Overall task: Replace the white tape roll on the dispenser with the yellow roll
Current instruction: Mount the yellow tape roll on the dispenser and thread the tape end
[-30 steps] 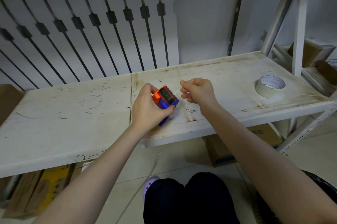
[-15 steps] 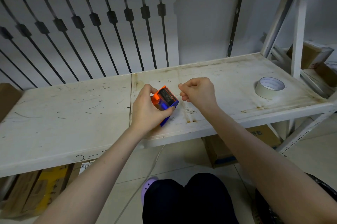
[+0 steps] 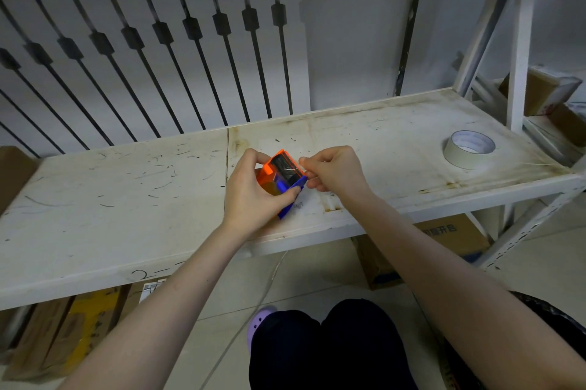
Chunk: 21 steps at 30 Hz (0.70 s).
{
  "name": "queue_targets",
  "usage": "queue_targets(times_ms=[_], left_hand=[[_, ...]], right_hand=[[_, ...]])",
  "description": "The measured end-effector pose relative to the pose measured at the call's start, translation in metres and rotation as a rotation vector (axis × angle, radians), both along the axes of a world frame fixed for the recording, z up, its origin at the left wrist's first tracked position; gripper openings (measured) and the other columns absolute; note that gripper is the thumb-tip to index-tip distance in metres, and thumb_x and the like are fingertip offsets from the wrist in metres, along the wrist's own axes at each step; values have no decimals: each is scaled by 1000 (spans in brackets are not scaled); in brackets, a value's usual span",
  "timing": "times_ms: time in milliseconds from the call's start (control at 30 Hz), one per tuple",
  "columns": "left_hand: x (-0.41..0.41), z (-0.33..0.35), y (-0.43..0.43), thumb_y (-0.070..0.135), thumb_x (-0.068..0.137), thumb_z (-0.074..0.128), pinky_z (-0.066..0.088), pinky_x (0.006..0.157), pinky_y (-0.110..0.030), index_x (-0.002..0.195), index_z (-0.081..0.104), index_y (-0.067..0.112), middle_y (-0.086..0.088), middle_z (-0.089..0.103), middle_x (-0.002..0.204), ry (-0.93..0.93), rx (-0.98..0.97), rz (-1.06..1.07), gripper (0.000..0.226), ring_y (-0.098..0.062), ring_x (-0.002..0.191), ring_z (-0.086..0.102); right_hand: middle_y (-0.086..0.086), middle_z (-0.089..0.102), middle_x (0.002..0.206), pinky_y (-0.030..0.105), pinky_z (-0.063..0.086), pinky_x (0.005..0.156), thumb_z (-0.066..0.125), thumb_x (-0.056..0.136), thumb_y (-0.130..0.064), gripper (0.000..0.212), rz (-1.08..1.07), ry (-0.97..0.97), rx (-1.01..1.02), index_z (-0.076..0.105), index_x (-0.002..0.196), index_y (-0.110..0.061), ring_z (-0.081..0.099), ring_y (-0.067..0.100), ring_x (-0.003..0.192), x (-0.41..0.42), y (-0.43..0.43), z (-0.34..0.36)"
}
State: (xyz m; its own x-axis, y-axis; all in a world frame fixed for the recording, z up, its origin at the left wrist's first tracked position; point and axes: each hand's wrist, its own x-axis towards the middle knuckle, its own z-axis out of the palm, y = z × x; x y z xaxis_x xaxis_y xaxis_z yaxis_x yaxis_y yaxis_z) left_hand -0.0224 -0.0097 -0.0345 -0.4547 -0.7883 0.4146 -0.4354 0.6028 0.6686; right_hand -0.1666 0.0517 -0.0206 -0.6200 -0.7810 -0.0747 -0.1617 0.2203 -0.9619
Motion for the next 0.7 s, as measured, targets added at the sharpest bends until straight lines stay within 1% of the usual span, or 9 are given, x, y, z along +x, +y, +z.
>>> queue_targets(times_ms=[67, 133, 200, 300, 400, 500, 567, 700], left_hand=[[0, 0, 0, 40, 56, 82, 54, 71, -35, 93, 42, 28, 23, 50, 86, 6, 13, 3, 56, -11, 80, 58], [0, 0, 0, 37, 57, 83, 53, 72, -32, 94, 42, 28, 25, 49, 86, 9, 21, 8, 55, -10, 80, 56], [1, -1, 0, 38, 57, 83, 53, 71, -32, 94, 42, 29, 19, 52, 89, 11, 19, 0, 56, -14, 83, 60], [1, -2, -1, 40, 55, 81, 54, 71, -36, 93, 42, 31, 13, 57, 93, 9, 16, -11, 55, -15, 84, 63], [1, -3, -2, 41, 55, 81, 54, 70, -38, 93, 42, 31, 11, 59, 94, 10, 12, -16, 55, -16, 83, 64], [1, -2, -3, 41, 55, 81, 55, 72, -38, 93, 42, 31, 19, 54, 90, 12, 16, -12, 55, -15, 83, 63], [1, -2, -3, 41, 55, 81, 55, 72, -39, 93, 43, 31, 22, 53, 88, 14, 17, -13, 55, -15, 82, 62], [1, -3, -2, 43, 53, 80, 55, 70, -40, 91, 41, 34, 11, 60, 93, 7, 20, -39, 55, -16, 81, 65]], right_hand=[[1, 66, 64, 17, 46, 46, 67, 85, -27, 19, -2, -4, 0, 68, 81, -9, 62, 10, 52, 2, 0, -3], [1, 65, 62, 15, 44, 43, 67, 85, -29, 20, -6, -20, -9, 68, 76, -11, 59, 9, 49, 4, 1, -6], [1, 62, 59, 14, 42, 39, 67, 85, -29, 22, -5, -67, -5, 67, 73, -11, 54, 7, 46, 6, 1, -7], [4, 58, 58, 13, 38, 36, 67, 85, -29, 27, 4, -175, 30, 63, 64, -12, 48, 8, 44, 9, 0, -8], [6, 58, 61, 17, 40, 41, 68, 84, -31, 29, 6, -240, 87, 63, 64, -10, 46, 10, 47, 8, -2, -4], [5, 58, 62, 19, 41, 46, 69, 82, -36, 33, 28, -243, 153, 63, 68, -6, 46, 10, 49, 5, -1, 0], [5, 59, 63, 19, 41, 47, 69, 81, -37, 34, 42, -269, 163, 63, 69, -6, 47, 10, 50, 3, -1, 0], [9, 62, 73, 20, 39, 48, 66, 83, -28, 22, 27, -309, 198, 62, 70, -10, 45, 10, 51, 2, -6, -5]])
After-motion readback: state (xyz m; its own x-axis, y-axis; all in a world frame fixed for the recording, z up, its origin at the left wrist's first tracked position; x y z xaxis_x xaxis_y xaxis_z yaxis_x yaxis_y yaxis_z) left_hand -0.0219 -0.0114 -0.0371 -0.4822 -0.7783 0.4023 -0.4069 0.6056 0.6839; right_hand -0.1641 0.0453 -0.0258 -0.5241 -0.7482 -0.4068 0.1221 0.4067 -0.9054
